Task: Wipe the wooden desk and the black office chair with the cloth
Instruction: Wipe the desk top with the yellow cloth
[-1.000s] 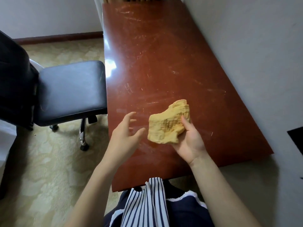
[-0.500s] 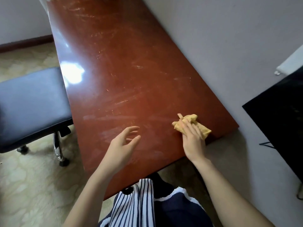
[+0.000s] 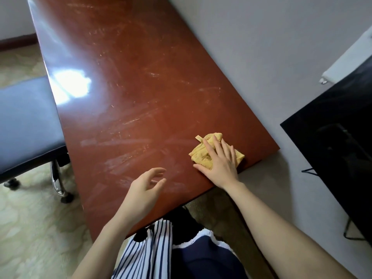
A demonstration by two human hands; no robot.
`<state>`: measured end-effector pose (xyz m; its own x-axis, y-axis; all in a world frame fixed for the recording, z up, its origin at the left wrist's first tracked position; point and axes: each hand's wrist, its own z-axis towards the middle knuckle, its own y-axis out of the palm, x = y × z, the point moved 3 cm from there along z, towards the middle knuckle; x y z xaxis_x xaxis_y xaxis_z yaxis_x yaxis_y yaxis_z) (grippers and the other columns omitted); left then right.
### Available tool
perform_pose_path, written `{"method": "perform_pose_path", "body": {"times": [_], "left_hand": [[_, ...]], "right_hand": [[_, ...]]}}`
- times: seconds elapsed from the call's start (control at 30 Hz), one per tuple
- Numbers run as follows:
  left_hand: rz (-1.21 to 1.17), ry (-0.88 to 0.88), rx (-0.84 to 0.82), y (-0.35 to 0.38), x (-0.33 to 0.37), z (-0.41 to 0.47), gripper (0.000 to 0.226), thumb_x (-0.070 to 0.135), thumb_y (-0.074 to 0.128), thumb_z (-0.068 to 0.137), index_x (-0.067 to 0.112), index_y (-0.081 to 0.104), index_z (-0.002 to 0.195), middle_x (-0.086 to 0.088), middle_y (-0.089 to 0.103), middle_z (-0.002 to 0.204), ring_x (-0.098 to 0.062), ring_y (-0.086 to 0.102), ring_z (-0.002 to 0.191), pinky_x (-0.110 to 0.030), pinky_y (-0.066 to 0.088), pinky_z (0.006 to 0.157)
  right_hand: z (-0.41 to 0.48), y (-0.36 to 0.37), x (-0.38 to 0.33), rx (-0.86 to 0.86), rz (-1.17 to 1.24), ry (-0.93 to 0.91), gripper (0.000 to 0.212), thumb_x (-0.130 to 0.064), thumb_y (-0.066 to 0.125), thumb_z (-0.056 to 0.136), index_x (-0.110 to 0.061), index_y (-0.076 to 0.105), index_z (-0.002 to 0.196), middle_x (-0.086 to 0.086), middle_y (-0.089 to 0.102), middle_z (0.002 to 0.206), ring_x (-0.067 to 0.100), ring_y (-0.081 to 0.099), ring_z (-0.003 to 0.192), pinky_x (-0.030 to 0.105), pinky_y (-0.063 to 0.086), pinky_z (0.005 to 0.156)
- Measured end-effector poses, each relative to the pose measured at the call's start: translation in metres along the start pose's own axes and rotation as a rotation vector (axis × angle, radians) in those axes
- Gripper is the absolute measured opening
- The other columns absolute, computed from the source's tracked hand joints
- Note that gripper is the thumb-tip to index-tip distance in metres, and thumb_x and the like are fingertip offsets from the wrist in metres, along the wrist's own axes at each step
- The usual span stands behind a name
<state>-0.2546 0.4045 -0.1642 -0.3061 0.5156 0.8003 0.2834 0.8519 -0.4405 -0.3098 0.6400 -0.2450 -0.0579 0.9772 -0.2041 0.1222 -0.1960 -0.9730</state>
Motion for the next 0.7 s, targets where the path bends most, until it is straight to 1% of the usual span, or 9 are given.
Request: {"method": "perform_pose_path", "body": {"times": [0.07, 0.13, 0.2, 0.33, 0.43, 0.5, 0.57, 0.63, 0.7], "left_hand": [[0.013, -0.007, -0.008, 0.002, -0.001, -0.002, 0.023, 0.019, 0.055, 0.095, 0.029, 0.058, 0.116, 0.011, 0.062, 0.110, 0.002, 0.056, 0.096, -0.019, 0.044, 0.081], [0.015, -0.012, -0.009, 0.003, -0.003, -0.003, 0.023, 0.020, 0.054, 0.095, 0.028, 0.059, 0.116, 0.012, 0.062, 0.108, 0.003, 0.056, 0.097, -0.015, 0.042, 0.080], [0.001, -0.024, -0.011, 0.003, -0.005, -0.003, 0.021, 0.020, 0.054, 0.095, 0.031, 0.058, 0.113, 0.014, 0.062, 0.107, 0.003, 0.056, 0.097, -0.015, 0.043, 0.080], [-0.034, -0.058, -0.010, 0.002, -0.008, -0.001, 0.019, 0.019, 0.054, 0.095, 0.032, 0.059, 0.109, 0.016, 0.063, 0.105, -0.002, 0.059, 0.097, -0.024, 0.048, 0.086], [-0.047, -0.076, -0.006, 0.000, -0.011, -0.001, 0.019, 0.018, 0.054, 0.095, 0.027, 0.061, 0.111, 0.014, 0.063, 0.103, -0.004, 0.059, 0.095, -0.024, 0.047, 0.085], [-0.060, -0.084, 0.000, -0.001, -0.013, -0.001, 0.019, 0.017, 0.054, 0.095, 0.027, 0.061, 0.110, 0.016, 0.063, 0.100, -0.006, 0.060, 0.095, -0.024, 0.047, 0.085], [-0.067, -0.087, 0.016, -0.004, -0.015, -0.002, 0.018, 0.017, 0.054, 0.095, 0.028, 0.060, 0.108, 0.018, 0.062, 0.099, -0.005, 0.060, 0.094, -0.021, 0.046, 0.083], [-0.064, -0.084, 0.028, -0.006, -0.018, -0.003, 0.018, 0.017, 0.054, 0.095, 0.029, 0.060, 0.108, 0.018, 0.062, 0.101, -0.001, 0.059, 0.094, -0.014, 0.043, 0.078], [-0.064, -0.084, 0.035, -0.009, -0.023, -0.005, 0.019, 0.017, 0.054, 0.095, 0.029, 0.060, 0.108, 0.017, 0.063, 0.103, 0.001, 0.058, 0.095, -0.011, 0.042, 0.076]], "right_hand": [[-0.003, 0.008, -0.009, 0.036, 0.005, 0.061, 0.077, -0.075, 0.020, 0.081, -0.037, 0.027, 0.147, -0.002, 0.020, 0.157, 0.027, 0.011, 0.146, 0.050, 0.002, 0.116], [-0.007, 0.012, -0.018, 0.123, 0.035, 0.110, 0.068, -0.069, 0.025, 0.086, -0.034, 0.040, 0.143, 0.000, 0.034, 0.152, 0.029, 0.022, 0.143, 0.051, 0.008, 0.115], [-0.013, 0.015, -0.026, 0.188, 0.071, 0.103, 0.062, -0.065, 0.032, 0.087, -0.032, 0.049, 0.137, 0.000, 0.043, 0.147, 0.029, 0.029, 0.140, 0.051, 0.013, 0.115], [-0.038, 0.025, -0.038, 0.238, 0.127, -0.080, 0.050, -0.057, 0.047, 0.085, -0.030, 0.061, 0.125, -0.002, 0.052, 0.139, 0.026, 0.038, 0.135, 0.048, 0.015, 0.114], [-0.054, 0.028, -0.033, 0.293, 0.178, -0.248, 0.039, -0.045, 0.056, 0.082, -0.026, 0.070, 0.113, -0.001, 0.062, 0.127, 0.024, 0.045, 0.126, 0.048, 0.024, 0.110], [-0.054, 0.024, -0.019, 0.327, 0.169, -0.312, 0.033, -0.039, 0.063, 0.079, -0.023, 0.073, 0.106, -0.001, 0.066, 0.119, 0.020, 0.048, 0.119, 0.045, 0.030, 0.105], [-0.046, 0.017, 0.000, 0.345, 0.148, -0.276, 0.031, -0.038, 0.062, 0.078, -0.022, 0.074, 0.103, 0.000, 0.069, 0.113, 0.021, 0.053, 0.113, 0.042, 0.034, 0.101], [-0.032, 0.009, 0.021, 0.344, 0.134, -0.165, 0.032, -0.039, 0.061, 0.079, -0.021, 0.074, 0.102, 0.001, 0.070, 0.110, 0.025, 0.058, 0.109, 0.041, 0.038, 0.096], [-0.015, 0.001, 0.040, 0.329, 0.127, -0.053, 0.032, -0.039, 0.060, 0.080, -0.020, 0.075, 0.102, 0.002, 0.070, 0.111, 0.028, 0.060, 0.109, 0.040, 0.039, 0.094]]}}
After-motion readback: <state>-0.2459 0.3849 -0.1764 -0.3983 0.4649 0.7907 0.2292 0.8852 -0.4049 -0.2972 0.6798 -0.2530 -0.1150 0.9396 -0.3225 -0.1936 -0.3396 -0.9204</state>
